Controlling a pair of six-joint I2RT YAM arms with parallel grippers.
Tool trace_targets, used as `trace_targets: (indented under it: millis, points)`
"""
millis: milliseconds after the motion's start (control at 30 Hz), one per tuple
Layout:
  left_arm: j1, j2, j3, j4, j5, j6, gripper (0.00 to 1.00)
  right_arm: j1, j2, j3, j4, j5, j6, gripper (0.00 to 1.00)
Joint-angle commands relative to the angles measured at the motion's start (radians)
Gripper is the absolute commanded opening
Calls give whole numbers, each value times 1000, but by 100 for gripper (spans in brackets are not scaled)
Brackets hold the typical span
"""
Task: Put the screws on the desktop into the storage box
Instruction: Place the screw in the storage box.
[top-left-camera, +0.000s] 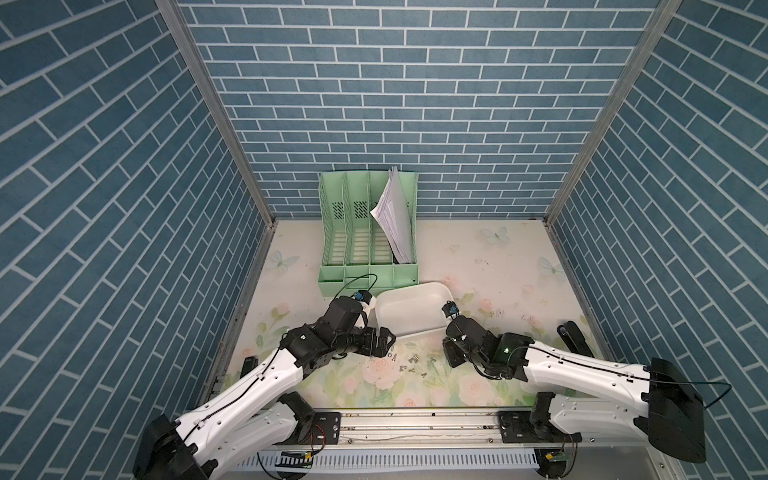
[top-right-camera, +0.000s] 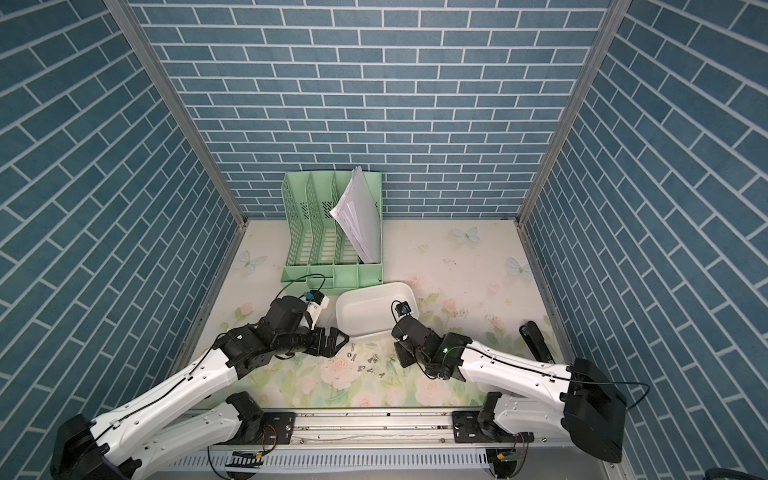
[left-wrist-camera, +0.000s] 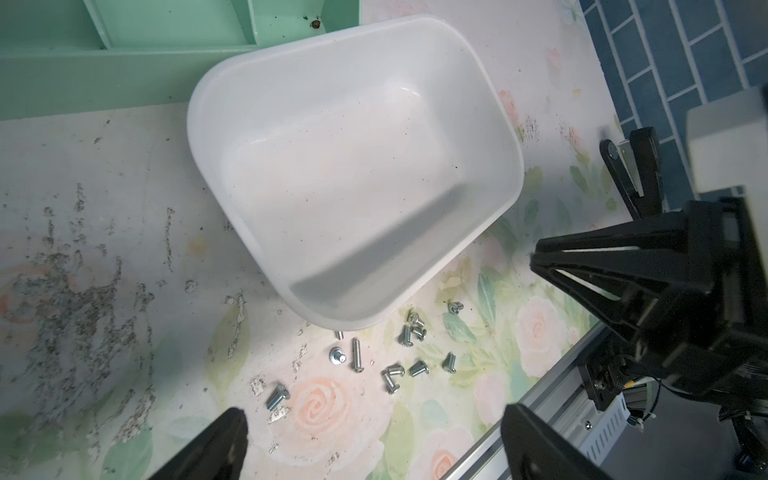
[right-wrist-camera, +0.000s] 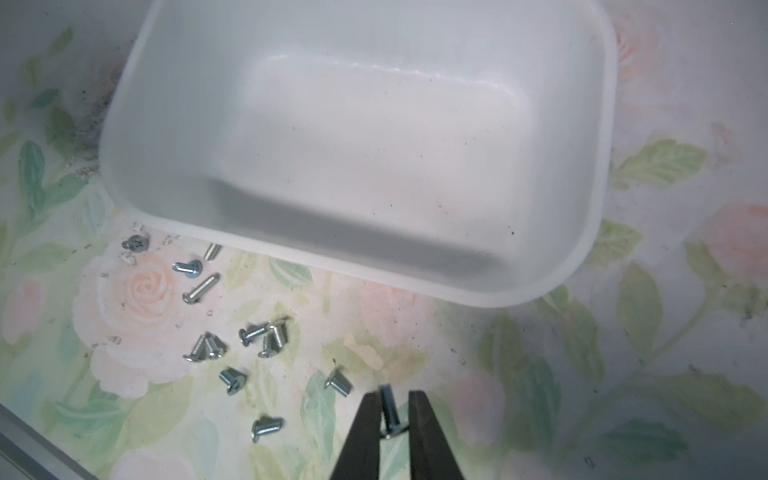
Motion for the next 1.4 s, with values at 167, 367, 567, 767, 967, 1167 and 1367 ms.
trace_targets:
  millis: [167, 367, 567, 767, 967, 1167, 1367]
  points:
    - [-6, -4, 24, -54, -46, -13, 100, -73, 131, 134, 71, -15, -130, 16]
    - [-5, -9, 22, -60, -58, -17, 100, -133, 227, 206, 135, -74, -187, 17]
    - [-6, -4, 20, -58, -63, -17, 100, -162, 272, 248, 159, -102, -204, 28]
    - [-6, 7, 21, -63, -70, -16, 100, -169, 264, 256, 146, -107, -212, 43]
    - [-6, 26, 26, -79, -90, -24, 100, -179, 175, 236, 87, -160, -236, 69]
    - [-6, 65, 61, -152, -178, -38, 100, -180, 51, 205, 3, -281, -234, 93]
    - [-6, 106, 86, -197, -224, -38, 100, -179, -63, 164, -52, -365, -227, 100]
